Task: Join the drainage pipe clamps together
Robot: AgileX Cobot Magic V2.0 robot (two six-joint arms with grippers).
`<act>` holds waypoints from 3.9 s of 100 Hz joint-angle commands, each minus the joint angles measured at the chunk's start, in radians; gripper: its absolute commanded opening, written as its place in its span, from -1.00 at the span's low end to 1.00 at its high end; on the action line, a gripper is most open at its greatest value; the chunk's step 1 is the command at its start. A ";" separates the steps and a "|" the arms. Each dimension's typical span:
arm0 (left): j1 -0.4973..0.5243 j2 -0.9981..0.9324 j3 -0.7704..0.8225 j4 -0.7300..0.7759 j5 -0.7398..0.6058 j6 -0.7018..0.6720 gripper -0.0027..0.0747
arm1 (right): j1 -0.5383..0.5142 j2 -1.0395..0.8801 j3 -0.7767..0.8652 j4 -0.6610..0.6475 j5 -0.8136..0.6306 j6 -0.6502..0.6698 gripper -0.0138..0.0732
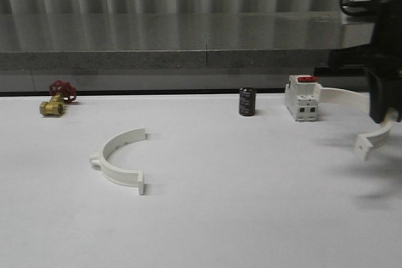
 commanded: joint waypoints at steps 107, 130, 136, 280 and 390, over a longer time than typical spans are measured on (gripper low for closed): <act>0.002 0.008 -0.026 -0.018 -0.074 -0.007 -0.99 | 0.411 0.388 -0.613 0.006 0.185 0.268 -0.60; 0.002 0.008 -0.026 -0.018 -0.074 -0.007 -0.99 | 0.429 0.424 -0.659 0.022 0.176 0.288 -0.60; 0.002 0.008 -0.026 -0.018 -0.074 -0.007 -0.99 | 0.429 0.432 -0.661 0.033 0.165 0.297 -0.60; 0.002 0.008 -0.026 -0.018 -0.074 -0.007 -0.99 | 0.421 0.246 -0.571 0.033 0.181 0.073 -0.66; 0.002 0.008 -0.026 -0.018 -0.074 -0.007 -0.99 | -0.096 -0.802 0.421 0.009 -0.130 -0.026 -0.84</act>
